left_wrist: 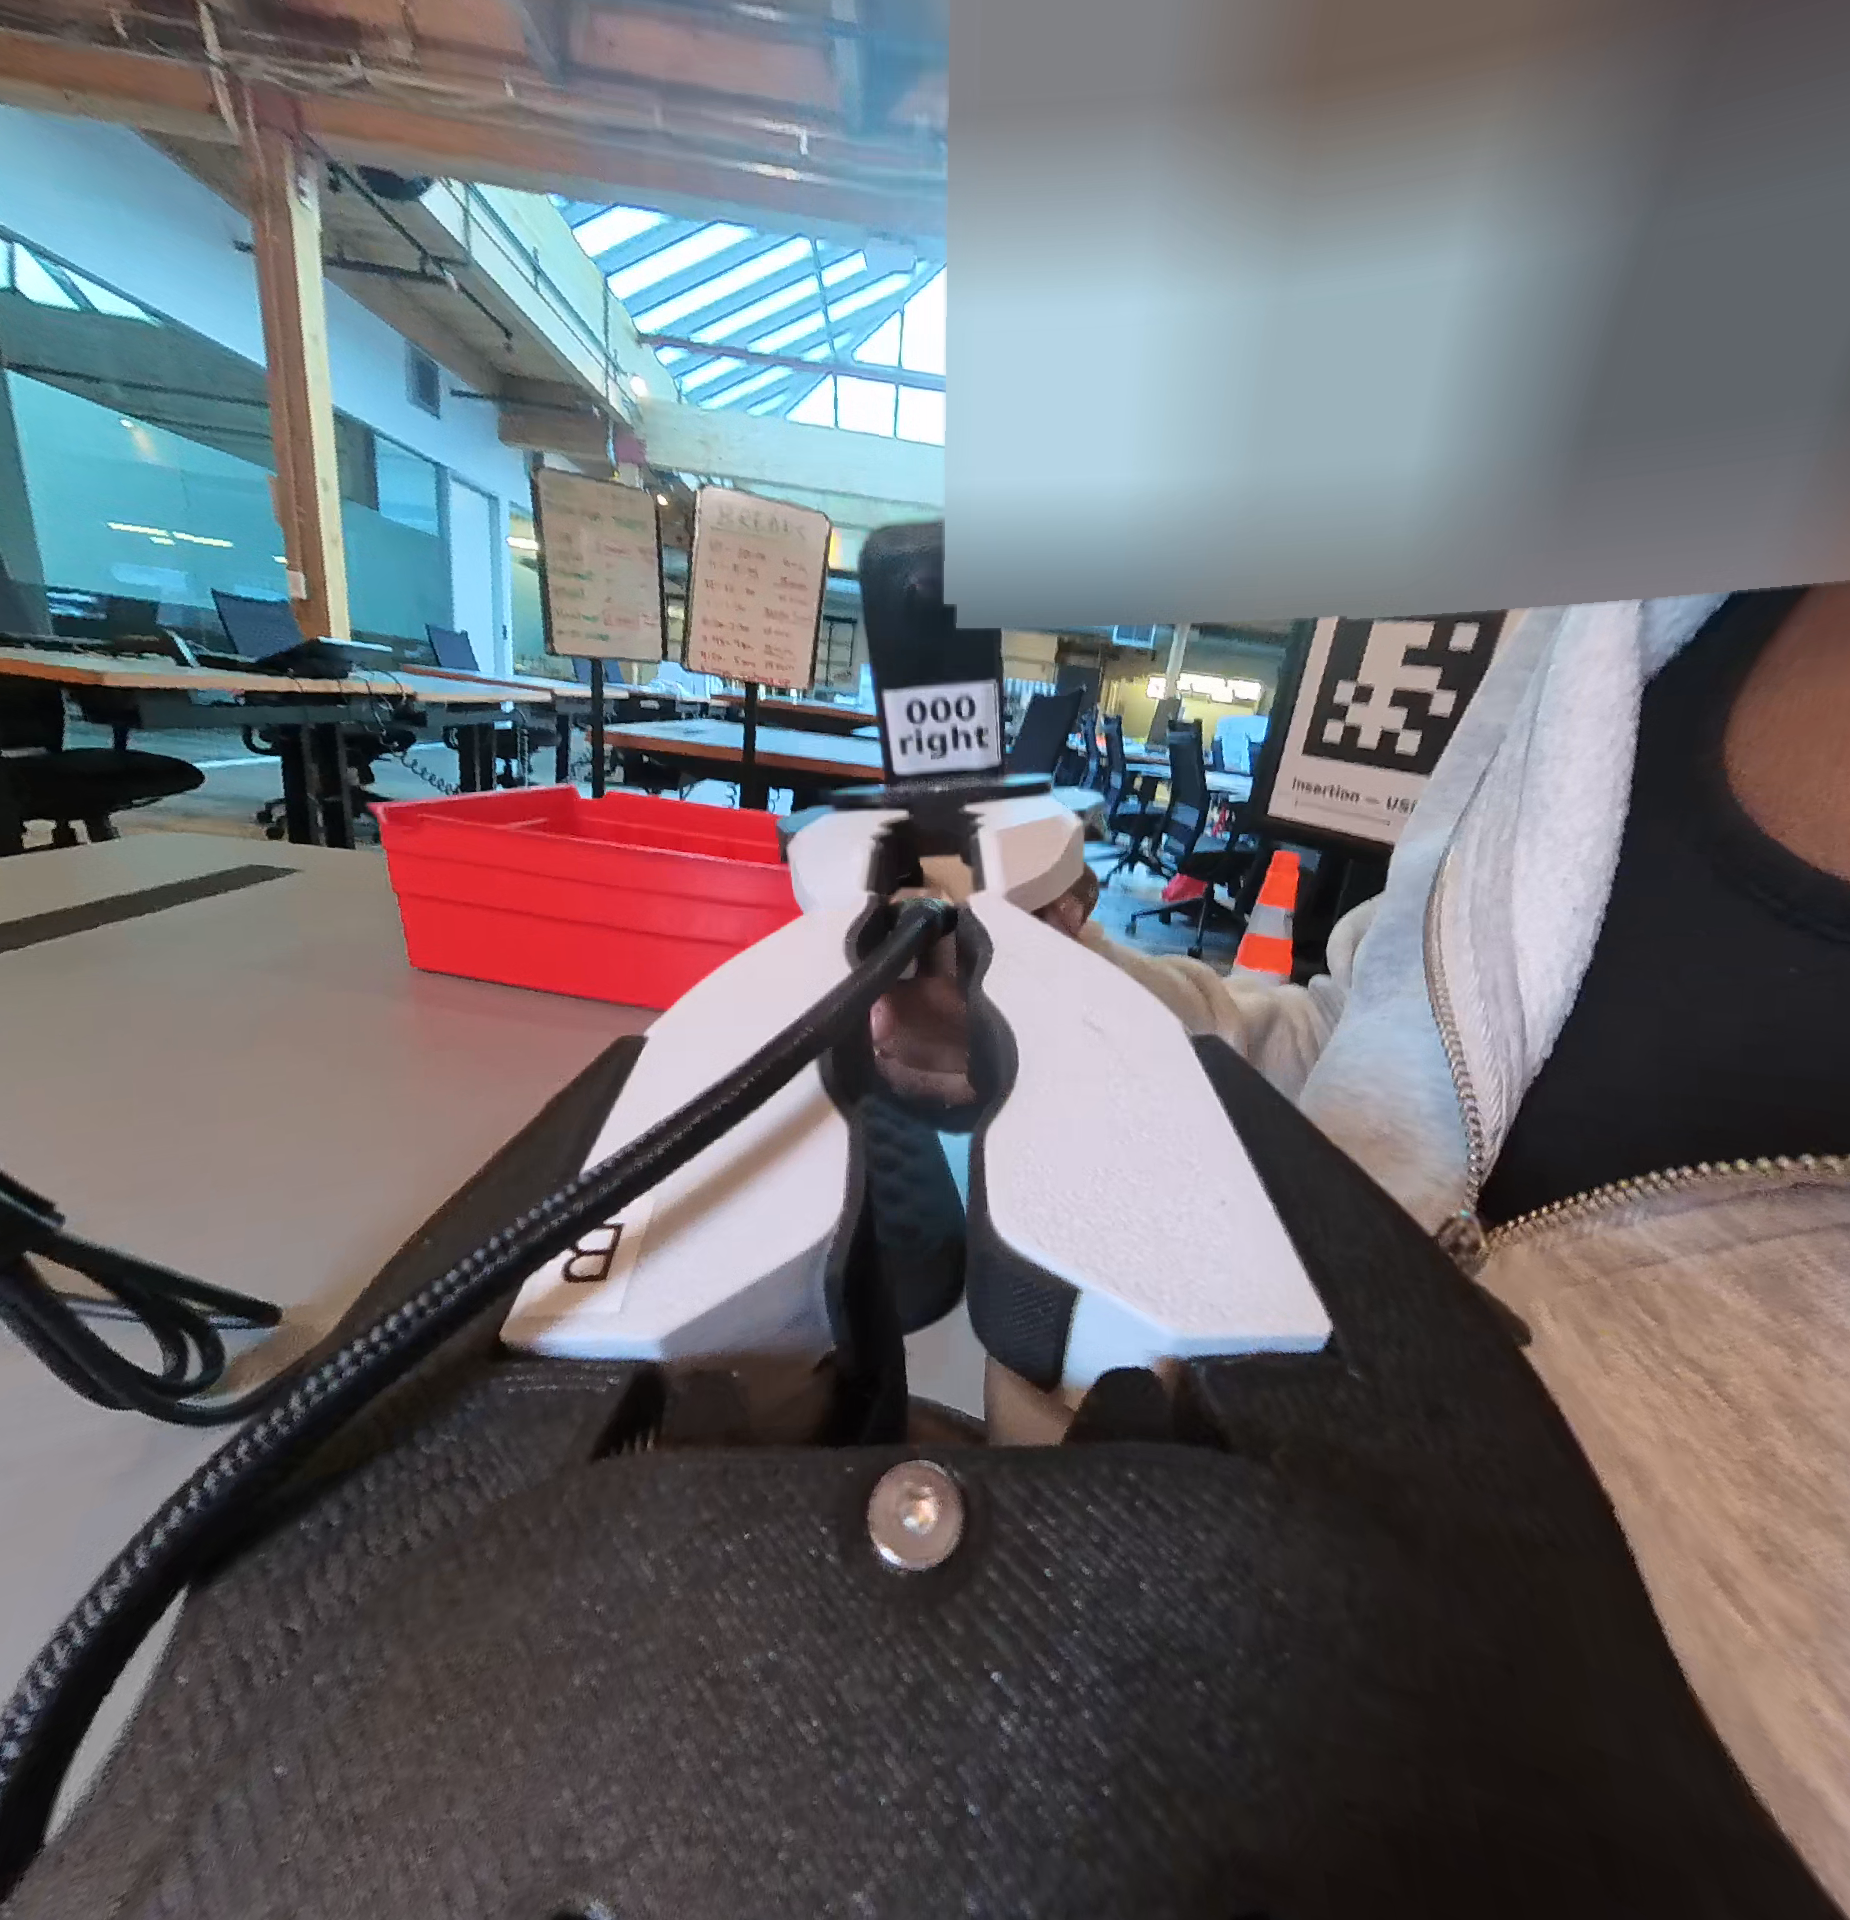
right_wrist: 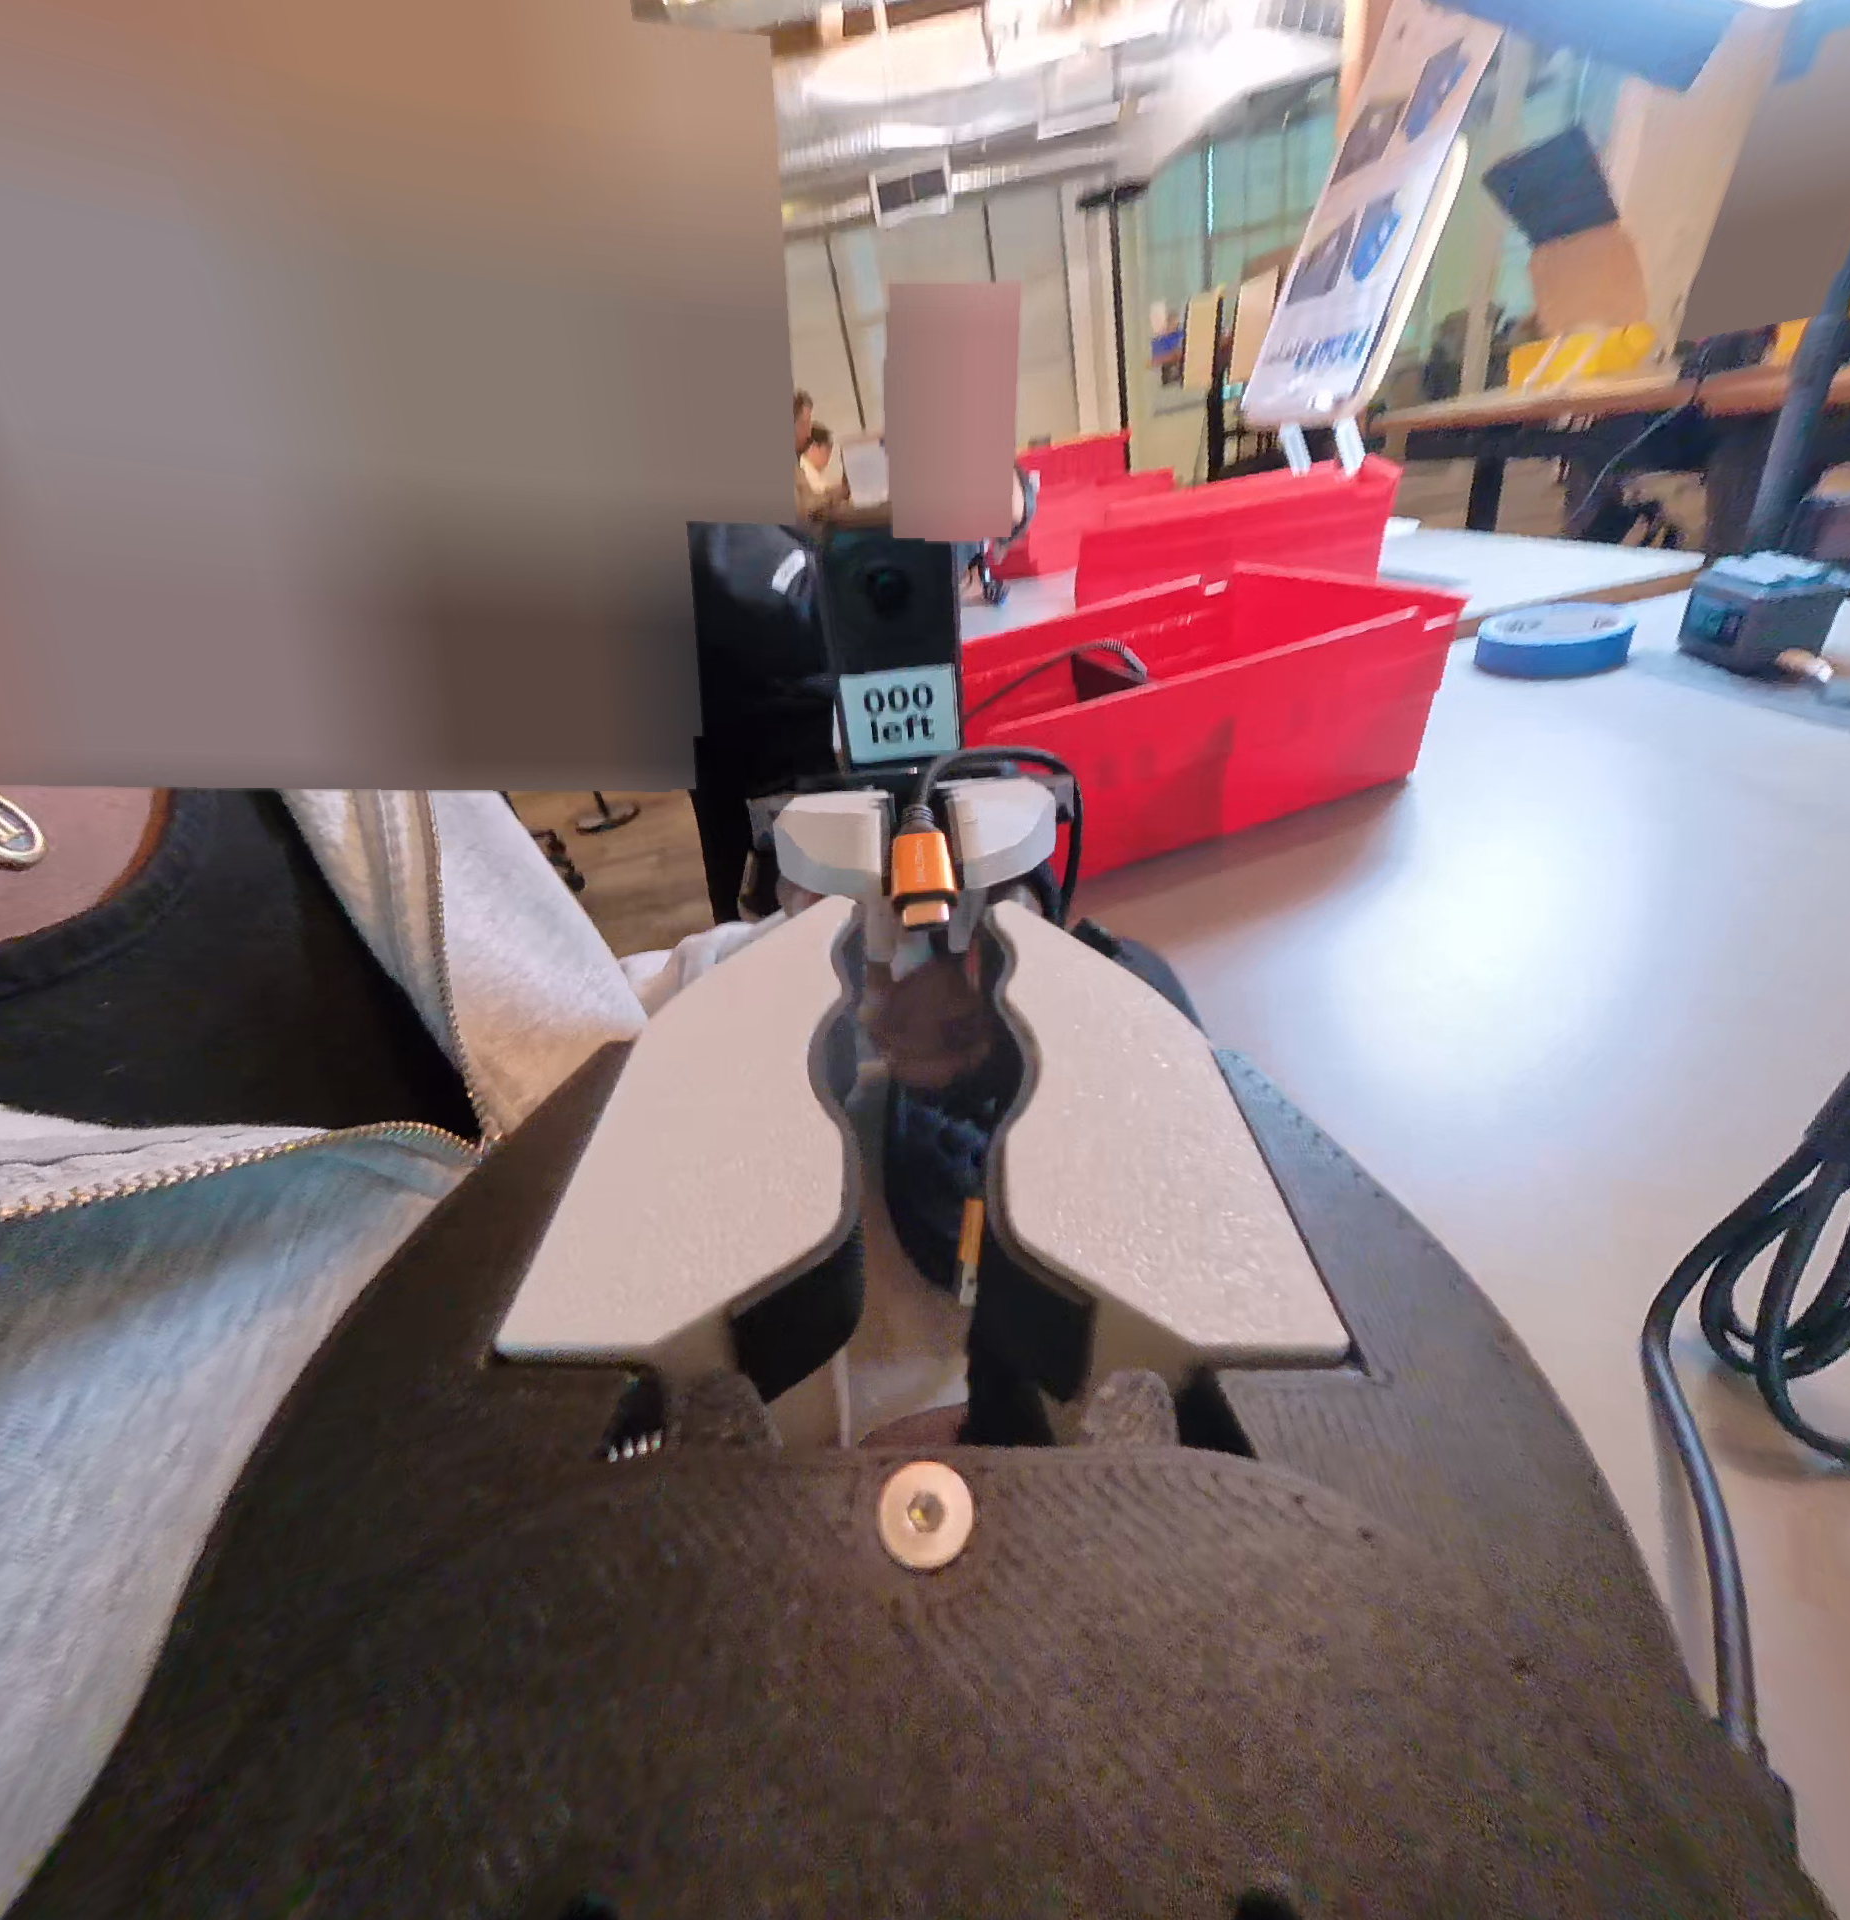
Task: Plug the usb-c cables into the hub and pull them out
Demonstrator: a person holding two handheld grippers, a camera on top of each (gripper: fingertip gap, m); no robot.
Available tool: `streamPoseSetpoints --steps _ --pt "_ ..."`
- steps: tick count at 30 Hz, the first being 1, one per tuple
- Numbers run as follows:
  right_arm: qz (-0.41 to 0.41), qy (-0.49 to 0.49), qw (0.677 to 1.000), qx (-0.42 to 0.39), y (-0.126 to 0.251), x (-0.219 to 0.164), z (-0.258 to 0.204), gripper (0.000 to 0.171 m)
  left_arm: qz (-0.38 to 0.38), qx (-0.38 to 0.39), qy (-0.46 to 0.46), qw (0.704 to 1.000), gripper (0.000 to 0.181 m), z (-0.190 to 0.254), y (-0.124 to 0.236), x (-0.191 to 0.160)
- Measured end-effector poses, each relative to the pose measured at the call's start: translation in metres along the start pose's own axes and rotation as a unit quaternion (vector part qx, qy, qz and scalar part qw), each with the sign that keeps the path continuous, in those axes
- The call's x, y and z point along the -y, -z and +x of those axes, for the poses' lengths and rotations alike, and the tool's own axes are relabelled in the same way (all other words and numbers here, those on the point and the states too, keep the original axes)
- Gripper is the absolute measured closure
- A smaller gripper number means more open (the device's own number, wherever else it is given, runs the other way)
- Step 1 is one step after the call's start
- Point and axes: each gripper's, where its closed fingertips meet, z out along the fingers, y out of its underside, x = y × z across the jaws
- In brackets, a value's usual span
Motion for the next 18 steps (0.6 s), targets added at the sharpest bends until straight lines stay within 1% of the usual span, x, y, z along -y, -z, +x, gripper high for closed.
streamPoseSetpoints --steps 2,7,8,10,18 --pt "0.028 0.016 0.999 -0.004 0.0016 0.0062 0.0006 0.150 0.016 0.000 0.010 1.000 0.168 -0.0012 0.0022 0.0050" --pt "0.050 0.051 0.997 -0.017 -0.0015 0.0090 0.0003 0.151 0.036 -0.004 0.022 0.999 0.168 -0.0013 0.0022 0.0088" --pt "0.054 0.053 0.997 -0.019 -0.0020 0.0097 0.0006 0.154 0.035 -0.005 0.023 0.999 0.168 -0.0009 0.0016 0.0082" --pt "0.055 0.060 0.996 -0.021 -0.0025 0.0097 0.0003 0.164 0.036 -0.007 0.024 0.999 0.168 -0.0004 0.0008 0.0079" --pt "0.057 0.060 0.996 -0.017 -0.0029 0.0100 -0.0012 0.163 0.034 -0.009 0.022 0.999 0.168 0.0007 0.0000 0.0067"
